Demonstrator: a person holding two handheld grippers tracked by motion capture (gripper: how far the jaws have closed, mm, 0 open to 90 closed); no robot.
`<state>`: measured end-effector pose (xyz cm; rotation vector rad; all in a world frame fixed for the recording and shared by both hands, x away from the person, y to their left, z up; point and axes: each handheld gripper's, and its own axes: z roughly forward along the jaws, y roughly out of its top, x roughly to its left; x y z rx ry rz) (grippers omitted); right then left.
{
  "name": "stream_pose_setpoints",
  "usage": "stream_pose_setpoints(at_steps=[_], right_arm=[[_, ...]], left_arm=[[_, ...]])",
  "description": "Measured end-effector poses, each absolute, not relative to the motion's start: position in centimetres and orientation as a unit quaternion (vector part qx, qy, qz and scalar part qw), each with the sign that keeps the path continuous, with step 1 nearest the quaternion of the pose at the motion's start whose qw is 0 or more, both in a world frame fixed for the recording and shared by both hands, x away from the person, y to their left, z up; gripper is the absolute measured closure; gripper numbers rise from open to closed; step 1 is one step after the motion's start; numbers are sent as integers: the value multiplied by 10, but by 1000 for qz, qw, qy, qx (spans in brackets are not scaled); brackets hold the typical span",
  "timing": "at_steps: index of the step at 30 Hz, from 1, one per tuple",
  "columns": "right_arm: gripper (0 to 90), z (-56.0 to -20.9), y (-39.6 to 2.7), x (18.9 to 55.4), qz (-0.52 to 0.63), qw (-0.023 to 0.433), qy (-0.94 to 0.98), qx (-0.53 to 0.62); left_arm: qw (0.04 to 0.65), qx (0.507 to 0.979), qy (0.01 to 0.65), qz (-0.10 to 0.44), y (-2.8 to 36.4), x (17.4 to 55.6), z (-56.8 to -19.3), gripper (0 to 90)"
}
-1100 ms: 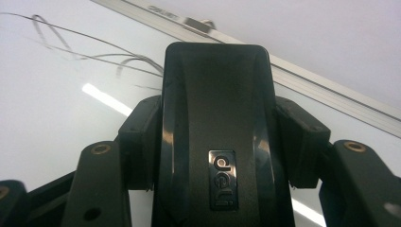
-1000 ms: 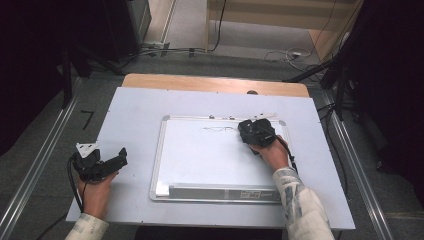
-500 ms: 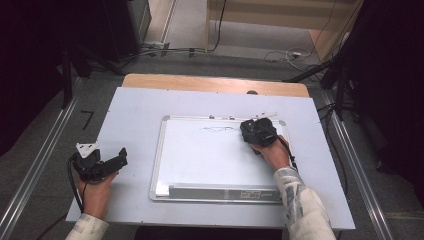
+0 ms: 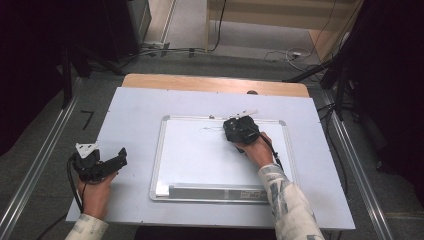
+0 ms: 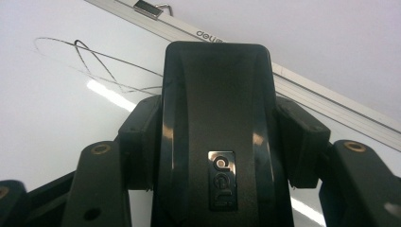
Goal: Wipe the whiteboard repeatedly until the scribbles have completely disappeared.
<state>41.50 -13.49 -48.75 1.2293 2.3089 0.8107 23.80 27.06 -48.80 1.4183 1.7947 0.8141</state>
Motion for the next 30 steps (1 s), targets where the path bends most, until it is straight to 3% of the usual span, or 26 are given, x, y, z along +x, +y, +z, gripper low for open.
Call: stream_pose_setpoints(at_steps=[10,30], right_arm=[[371,-488,-141,419,308,173,818,454],[378,-487,-143,421,314,174,811,463]], left_arm=[[349,549,692,312,271,238,-488,27],[348,549,693,312,270,239,-488,28]])
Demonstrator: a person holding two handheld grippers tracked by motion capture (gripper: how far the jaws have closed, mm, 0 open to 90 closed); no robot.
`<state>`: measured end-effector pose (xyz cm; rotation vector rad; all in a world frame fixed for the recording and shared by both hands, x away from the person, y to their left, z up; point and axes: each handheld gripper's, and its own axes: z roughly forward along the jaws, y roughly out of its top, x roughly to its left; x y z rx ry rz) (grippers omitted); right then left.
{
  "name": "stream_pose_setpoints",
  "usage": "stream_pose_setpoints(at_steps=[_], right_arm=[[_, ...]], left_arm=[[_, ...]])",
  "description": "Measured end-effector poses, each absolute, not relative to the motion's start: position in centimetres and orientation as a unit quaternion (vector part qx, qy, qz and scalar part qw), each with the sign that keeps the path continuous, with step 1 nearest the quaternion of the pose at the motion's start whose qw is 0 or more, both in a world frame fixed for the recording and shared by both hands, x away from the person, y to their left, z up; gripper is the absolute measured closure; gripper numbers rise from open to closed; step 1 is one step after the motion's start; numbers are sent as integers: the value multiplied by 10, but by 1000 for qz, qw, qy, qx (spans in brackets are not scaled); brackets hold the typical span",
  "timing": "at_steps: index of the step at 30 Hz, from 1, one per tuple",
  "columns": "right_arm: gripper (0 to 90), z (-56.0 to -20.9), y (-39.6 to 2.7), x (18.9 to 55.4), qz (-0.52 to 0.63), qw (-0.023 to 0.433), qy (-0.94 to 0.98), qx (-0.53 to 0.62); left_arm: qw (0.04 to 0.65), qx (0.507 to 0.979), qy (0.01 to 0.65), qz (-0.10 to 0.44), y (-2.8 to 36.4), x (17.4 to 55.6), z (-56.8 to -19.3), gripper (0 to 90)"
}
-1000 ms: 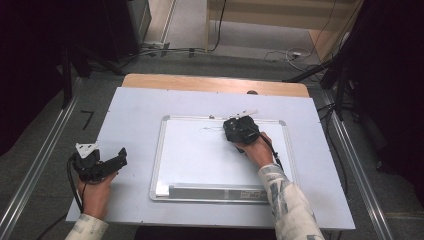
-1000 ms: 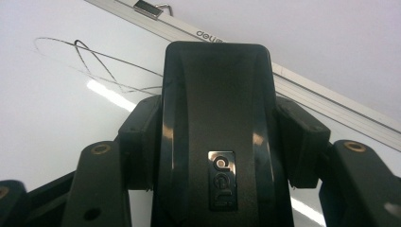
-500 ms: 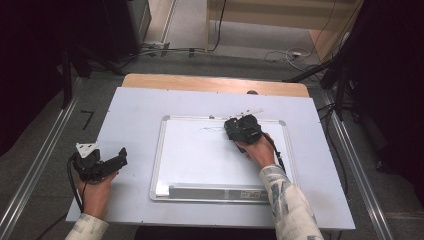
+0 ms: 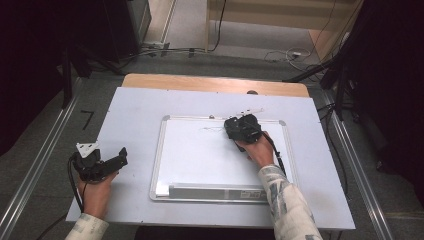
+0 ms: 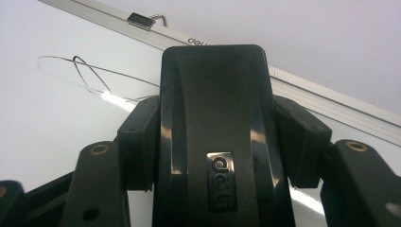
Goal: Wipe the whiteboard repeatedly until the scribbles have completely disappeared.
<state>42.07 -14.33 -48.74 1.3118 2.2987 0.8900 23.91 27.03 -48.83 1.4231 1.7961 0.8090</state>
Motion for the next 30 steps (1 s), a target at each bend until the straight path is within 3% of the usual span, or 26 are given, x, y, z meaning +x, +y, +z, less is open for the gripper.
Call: stream_pose_setpoints(at_steps=[30], right_arm=[[389,-485,-169,414,288,201,810,469]], left_arm=[[348,550,692,313,269,239,-488,27]])
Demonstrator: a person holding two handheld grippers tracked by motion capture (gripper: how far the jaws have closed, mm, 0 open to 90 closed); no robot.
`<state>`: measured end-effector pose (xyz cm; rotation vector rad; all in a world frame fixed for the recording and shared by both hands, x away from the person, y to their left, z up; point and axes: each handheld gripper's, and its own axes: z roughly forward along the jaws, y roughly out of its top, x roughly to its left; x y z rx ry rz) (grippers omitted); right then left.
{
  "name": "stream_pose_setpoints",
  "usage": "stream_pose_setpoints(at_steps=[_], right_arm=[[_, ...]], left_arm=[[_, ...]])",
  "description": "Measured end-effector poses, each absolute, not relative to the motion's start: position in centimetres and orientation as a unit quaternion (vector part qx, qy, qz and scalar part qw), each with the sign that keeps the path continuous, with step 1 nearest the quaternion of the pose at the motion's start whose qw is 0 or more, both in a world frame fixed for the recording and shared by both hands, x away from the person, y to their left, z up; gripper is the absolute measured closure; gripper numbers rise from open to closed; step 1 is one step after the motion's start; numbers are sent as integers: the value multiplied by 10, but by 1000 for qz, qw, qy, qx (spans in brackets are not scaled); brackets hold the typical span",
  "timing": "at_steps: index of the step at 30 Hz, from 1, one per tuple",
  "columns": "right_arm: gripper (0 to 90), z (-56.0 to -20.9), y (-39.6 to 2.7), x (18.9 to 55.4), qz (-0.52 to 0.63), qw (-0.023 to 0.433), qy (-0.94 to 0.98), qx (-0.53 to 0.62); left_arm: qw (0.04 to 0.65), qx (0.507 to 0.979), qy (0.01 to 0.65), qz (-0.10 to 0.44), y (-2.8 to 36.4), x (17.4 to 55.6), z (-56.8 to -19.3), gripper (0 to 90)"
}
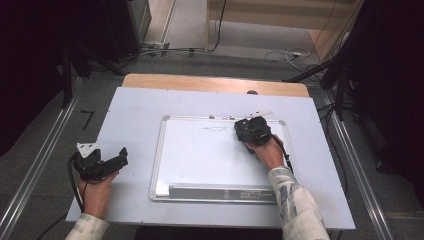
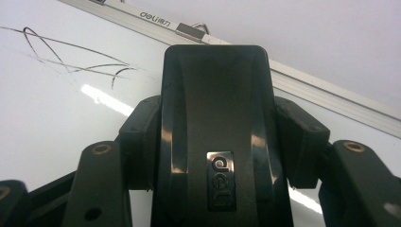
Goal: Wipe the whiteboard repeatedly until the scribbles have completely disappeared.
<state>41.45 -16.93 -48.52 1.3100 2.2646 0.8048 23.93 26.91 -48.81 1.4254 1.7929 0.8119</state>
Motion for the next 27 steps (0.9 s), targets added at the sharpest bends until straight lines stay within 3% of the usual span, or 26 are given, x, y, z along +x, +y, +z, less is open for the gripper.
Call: stream_pose_setpoints(at_steps=[27], right_arm=[[389,-485,-106,419,286,188,845,411]], left_arm=[[352,546,692,313,271,237,-487,28]])
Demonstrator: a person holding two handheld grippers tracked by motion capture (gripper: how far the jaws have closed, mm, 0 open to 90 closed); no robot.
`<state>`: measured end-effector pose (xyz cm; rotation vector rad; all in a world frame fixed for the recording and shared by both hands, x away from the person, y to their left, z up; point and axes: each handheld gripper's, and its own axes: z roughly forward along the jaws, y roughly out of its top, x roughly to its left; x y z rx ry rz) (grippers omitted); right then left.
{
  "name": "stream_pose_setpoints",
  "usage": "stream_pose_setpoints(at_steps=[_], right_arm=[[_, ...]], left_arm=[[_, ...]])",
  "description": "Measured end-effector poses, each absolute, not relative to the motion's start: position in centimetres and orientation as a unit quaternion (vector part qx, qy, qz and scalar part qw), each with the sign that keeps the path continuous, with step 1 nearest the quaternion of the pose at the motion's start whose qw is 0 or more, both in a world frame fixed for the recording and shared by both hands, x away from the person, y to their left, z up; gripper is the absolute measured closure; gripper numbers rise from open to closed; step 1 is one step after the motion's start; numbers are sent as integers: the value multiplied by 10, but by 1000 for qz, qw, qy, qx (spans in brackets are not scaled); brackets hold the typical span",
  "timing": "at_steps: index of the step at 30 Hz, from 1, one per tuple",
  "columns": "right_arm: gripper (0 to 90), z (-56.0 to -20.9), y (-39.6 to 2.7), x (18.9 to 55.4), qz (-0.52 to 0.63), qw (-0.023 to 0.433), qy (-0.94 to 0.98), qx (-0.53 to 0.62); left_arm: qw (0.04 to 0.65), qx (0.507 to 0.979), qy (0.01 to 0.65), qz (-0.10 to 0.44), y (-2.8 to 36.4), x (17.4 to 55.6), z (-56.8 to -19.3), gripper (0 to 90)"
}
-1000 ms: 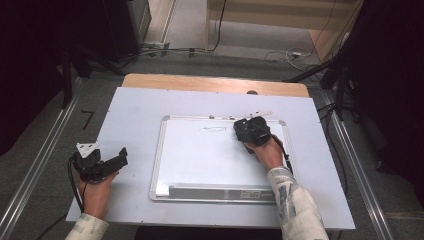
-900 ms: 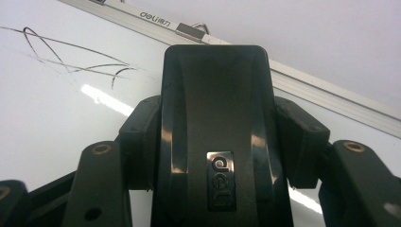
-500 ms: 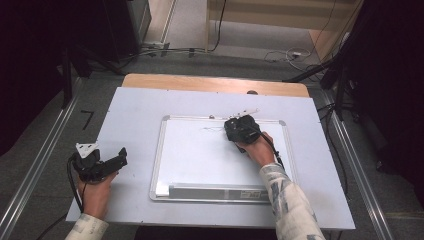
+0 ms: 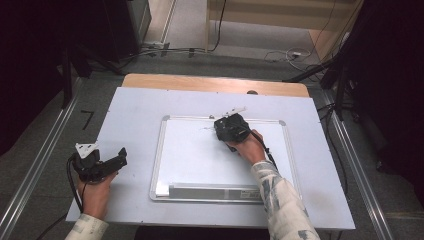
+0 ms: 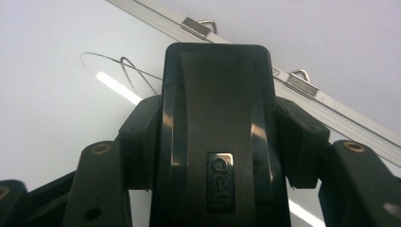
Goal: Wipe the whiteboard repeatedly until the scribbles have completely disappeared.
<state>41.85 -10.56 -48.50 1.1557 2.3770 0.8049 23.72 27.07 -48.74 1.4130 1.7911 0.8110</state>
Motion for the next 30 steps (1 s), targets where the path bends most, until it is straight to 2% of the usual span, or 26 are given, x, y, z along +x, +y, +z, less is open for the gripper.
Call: stream_pose_setpoints(at_steps=[20,30], right_arm=[[388,-486,-52,416,293,171,862,376],[387,-487,-41,415,302,162,862,373]], left_arm=[[353,545,693,313,272,235,-487,28],[353,546,692,313,272,235,-487,28]])
